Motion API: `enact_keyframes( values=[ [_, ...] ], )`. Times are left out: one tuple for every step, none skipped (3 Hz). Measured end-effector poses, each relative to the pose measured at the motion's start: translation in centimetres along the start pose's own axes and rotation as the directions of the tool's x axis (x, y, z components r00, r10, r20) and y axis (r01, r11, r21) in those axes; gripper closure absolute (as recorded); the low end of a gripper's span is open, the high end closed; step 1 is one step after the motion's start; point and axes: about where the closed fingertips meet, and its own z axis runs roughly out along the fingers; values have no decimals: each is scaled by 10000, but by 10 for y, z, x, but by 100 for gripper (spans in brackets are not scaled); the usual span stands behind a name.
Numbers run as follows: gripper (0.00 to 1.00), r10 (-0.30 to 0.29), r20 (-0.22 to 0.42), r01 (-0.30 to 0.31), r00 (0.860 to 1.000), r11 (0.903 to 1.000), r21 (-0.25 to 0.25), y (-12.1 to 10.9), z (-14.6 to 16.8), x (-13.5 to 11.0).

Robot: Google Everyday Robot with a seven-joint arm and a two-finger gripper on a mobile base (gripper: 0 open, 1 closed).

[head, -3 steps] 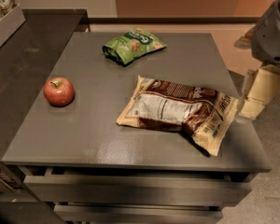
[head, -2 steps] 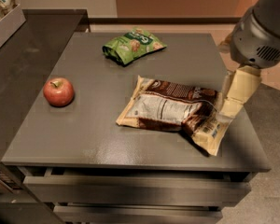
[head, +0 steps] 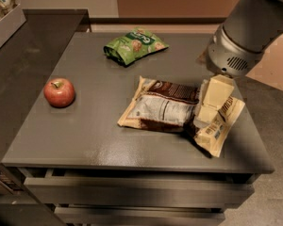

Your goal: Move brown chip bag near green rice chip bag

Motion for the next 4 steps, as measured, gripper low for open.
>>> enact_keyframes(
  values=[
    [0, 228, 149, -224, 9996, 9994, -245, 4, 16, -9],
    [0, 754, 285, -742, 9967, 9964, -419, 5, 37, -9],
    [0, 1409, 391, -1397, 9893, 9897, -324, -1, 58, -4],
    [0, 1868, 470, -1860, 9813, 9823, -200, -7, 70, 2]
  ],
)
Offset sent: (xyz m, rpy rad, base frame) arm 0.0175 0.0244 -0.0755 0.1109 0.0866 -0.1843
